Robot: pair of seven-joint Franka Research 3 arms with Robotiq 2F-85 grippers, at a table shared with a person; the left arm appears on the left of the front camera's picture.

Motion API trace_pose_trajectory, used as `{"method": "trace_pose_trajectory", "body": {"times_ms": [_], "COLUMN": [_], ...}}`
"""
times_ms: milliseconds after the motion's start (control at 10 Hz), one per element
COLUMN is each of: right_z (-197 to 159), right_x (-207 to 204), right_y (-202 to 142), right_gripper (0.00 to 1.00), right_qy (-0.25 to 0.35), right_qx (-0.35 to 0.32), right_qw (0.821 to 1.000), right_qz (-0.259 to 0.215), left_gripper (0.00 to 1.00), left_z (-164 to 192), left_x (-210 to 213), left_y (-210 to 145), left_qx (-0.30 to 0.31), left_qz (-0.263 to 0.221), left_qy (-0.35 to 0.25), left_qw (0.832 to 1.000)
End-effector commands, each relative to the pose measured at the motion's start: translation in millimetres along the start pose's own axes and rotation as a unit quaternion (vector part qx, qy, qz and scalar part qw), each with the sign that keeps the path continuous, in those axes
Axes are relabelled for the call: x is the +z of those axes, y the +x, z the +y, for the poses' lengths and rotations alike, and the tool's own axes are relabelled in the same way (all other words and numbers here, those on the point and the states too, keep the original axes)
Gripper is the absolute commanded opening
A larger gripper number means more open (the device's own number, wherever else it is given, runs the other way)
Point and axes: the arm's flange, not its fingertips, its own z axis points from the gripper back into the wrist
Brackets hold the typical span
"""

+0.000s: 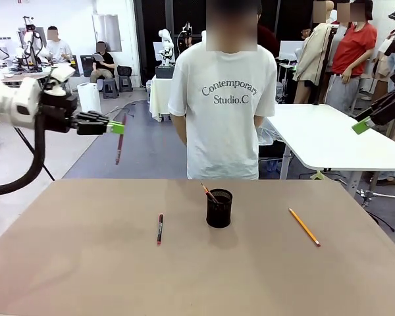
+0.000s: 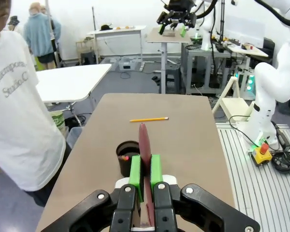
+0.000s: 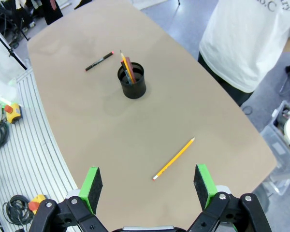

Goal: Place the pens into the pen holder.
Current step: Pick up a writing instrument from the table and place it into the Pen holder.

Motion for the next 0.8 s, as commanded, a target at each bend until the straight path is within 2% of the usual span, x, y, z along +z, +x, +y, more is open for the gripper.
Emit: {"method": "trace_pose_trajectory", "body": {"times_ms": [0, 400, 700], "right_z": [0, 0, 0], "right_x": [1, 1, 1], "right_y": [2, 2, 2], "right_gripper": [1.0, 1.0, 1.0], "right_qy": [-0.001, -0.001, -0.001], "right_qx": [-0.001, -0.001, -0.001], "right_qw": [1.0, 1.0, 1.0], "right_qz": [-0.005, -0.005, -0.005], "left_gripper": [0.0, 0.0, 0.0], "left_z": [9, 23, 33], "left_x": [-24, -86, -140], "left_y": [16, 23, 4], "left_qx": [-0.01, -0.045, -0.127], "left_qz": [-0.02, -0.046, -0.062], "left_qy": [-0.01, -0.058, -0.091], "left_qw": [1.0, 0.996, 0.986]}}
